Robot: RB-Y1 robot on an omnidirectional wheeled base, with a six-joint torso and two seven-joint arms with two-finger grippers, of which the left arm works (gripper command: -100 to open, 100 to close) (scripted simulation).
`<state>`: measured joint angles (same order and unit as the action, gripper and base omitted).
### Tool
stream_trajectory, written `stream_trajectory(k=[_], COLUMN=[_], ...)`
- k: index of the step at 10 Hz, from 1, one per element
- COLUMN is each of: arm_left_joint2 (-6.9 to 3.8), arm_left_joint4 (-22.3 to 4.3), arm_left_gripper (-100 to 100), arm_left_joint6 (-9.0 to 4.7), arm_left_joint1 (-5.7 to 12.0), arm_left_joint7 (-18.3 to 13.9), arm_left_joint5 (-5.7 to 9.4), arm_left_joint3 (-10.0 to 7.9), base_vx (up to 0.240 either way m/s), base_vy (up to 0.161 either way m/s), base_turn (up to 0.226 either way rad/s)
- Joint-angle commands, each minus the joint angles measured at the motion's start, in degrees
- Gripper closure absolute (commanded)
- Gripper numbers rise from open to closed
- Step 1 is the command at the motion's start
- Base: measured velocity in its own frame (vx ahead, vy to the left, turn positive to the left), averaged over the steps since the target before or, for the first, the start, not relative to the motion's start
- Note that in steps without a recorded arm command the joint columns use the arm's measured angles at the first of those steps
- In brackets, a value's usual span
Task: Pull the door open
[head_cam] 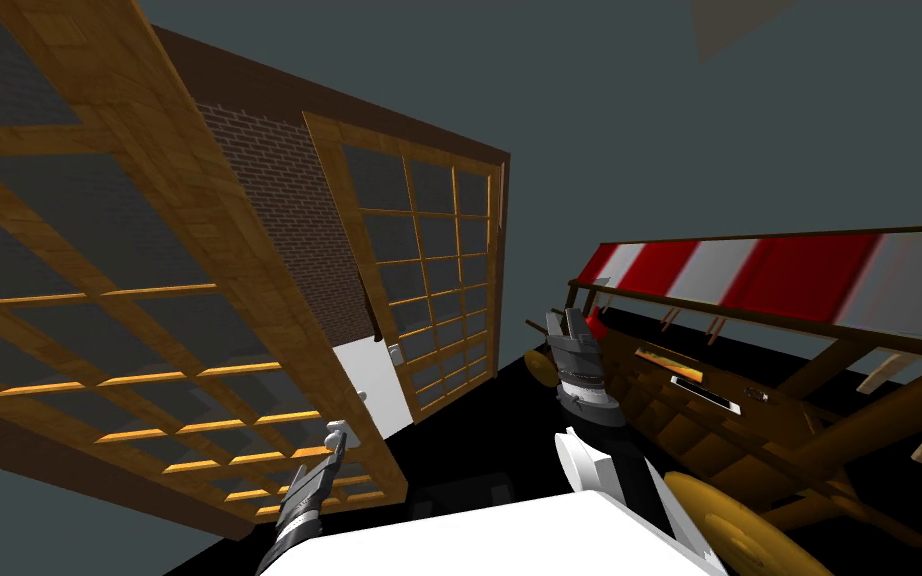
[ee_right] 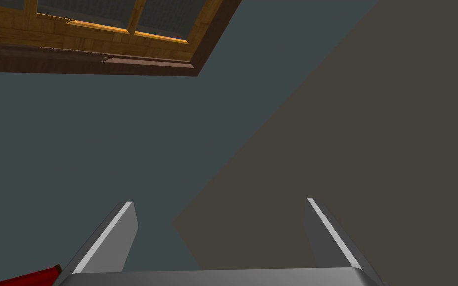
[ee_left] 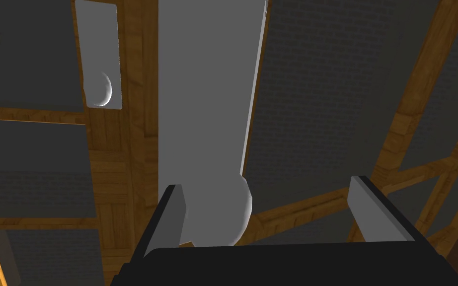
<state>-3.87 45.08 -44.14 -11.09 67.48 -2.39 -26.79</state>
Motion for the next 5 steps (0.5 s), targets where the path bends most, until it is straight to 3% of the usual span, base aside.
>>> stream_trajectory(k=[1, 2, 4, 5], arm_left_joint2=[-0.96, -1.3, -1.3, -1.51], arm_left_joint4=[-1.9, -2.09, -2.09, -2.14], arm_left_gripper=[100, 100, 100, 100], arm_left_joint6=[0.25, 0.27, 0.27, 0.26], arm_left_joint1=[-0.24, -1.03, -1.03, -1.42], arm_left_joint7=[0.3, -2.44, -2.44, -4.68], arm_left_joint5=[0.52, 1.18, 1.18, 1.68], arm_left_joint3=[-1.31, -1.23, -1.23, -1.06], base_vx=[0.006, -0.072, -0.071, -0.049], base_vy=[0.013, -0.001, 0.0, -0.006], base_turn=[-0.007, -0.02, 0.007, 0.005])
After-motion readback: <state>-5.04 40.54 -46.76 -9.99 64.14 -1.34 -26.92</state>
